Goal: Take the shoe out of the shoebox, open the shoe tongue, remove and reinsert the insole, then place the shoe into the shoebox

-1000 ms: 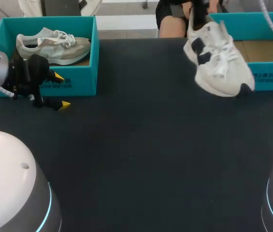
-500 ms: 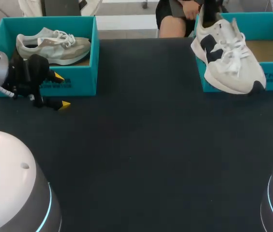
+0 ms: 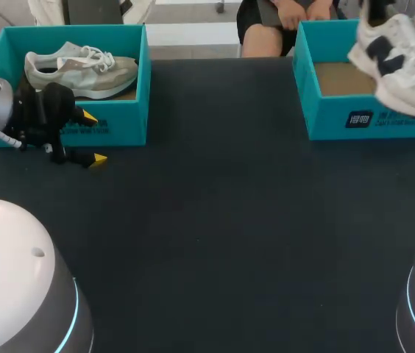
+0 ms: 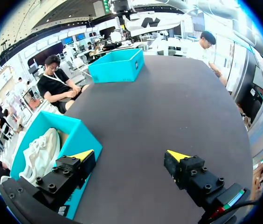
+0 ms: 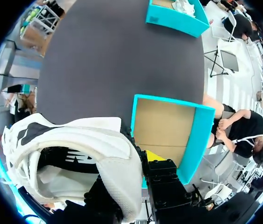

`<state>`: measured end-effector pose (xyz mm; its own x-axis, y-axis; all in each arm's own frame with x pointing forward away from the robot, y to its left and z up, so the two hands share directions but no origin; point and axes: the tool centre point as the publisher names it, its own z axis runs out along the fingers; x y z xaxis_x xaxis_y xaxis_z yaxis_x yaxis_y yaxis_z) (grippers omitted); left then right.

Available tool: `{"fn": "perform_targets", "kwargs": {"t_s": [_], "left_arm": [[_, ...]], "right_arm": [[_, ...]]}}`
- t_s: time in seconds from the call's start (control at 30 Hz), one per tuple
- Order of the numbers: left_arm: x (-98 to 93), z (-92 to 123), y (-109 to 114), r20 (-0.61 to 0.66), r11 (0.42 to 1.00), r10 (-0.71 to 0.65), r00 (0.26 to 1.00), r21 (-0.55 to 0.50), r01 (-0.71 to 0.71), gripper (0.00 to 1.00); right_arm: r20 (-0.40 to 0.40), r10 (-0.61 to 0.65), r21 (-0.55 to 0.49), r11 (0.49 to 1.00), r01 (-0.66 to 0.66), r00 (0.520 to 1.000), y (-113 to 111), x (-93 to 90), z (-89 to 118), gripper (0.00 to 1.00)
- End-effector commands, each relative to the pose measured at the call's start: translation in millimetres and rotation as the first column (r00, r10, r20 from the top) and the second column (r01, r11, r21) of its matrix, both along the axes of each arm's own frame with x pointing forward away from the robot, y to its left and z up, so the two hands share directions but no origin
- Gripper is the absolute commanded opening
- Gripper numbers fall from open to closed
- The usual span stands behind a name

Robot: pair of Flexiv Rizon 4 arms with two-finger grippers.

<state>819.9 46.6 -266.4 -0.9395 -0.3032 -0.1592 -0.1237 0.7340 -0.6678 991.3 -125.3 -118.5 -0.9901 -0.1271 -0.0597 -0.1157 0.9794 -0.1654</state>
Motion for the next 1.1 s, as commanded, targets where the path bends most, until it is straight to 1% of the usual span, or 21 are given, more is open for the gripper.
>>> {"fn": "perform_targets", "kwargs": {"t_s": [0.03, 0.07, 0.17, 0.2, 0.23, 0.87, 0.97, 1.1], "left_arm": [[-0.5, 0.5, -0.3, -0.002, 1.0, 0.001, 1.0, 0.004, -0.001, 1.0], [-0.5, 0.5, -0.3, -0.002, 1.0, 0.001, 1.0, 0.004, -0.001, 1.0], [-0.5, 0.5, -0.3, -0.002, 1.0, 0.001, 1.0, 0.004, -0.001, 1.0], [-0.5, 0.5, -0.3, -0.002, 1.0, 0.001, 1.0, 0.004, -0.001, 1.0], [-0.5, 0.5, -0.3, -0.002, 1.0, 0.001, 1.0, 0.004, -0.001, 1.0], [-0.5, 0.5, -0.3, -0.002, 1.0, 0.001, 1.0, 0.004, -0.001, 1.0], [-0.5, 0.5, -0.3, -0.002, 1.0, 0.001, 1.0, 0.004, -0.001, 1.0], [-0.5, 0.5, -0.3, -0.002, 1.0, 0.001, 1.0, 0.004, -0.001, 1.0]], "right_arm": [[0.001, -0.004, 0.001, 1.0, 0.004, 1.0, -47.7, 20.5, -4.8, 0.0], [0.02, -0.026, -0.002, 1.0, 0.026, 0.999, -56.7, 26.0, -4.8, 0.0], [0.001, -0.013, -0.027, 1.0, 0.013, 1.0, -77.4, 36.1, -11.0, 0.0], [0.013, 0.006, -0.078, 0.997, -0.005, 1.0, -83.0, 39.0, -12.9, 0.0], [0.051, -0.02, -0.116, 0.993, 0.025, 0.998, -89.6, 41.9, -13.0, 0.0], [0.051, -0.02, -0.116, 0.993, 0.025, 0.998, -89.6, 41.9, -13.0, 0.0], [0.059, -0.069, -0.1, 0.992, 0.075, 0.996, -107.1, 56.5, -23.8, 0.0], [0.05, -0.151, -0.086, 0.984, 0.154, 0.987, -140.5, 73.3, -39.6, 0.0]]}}
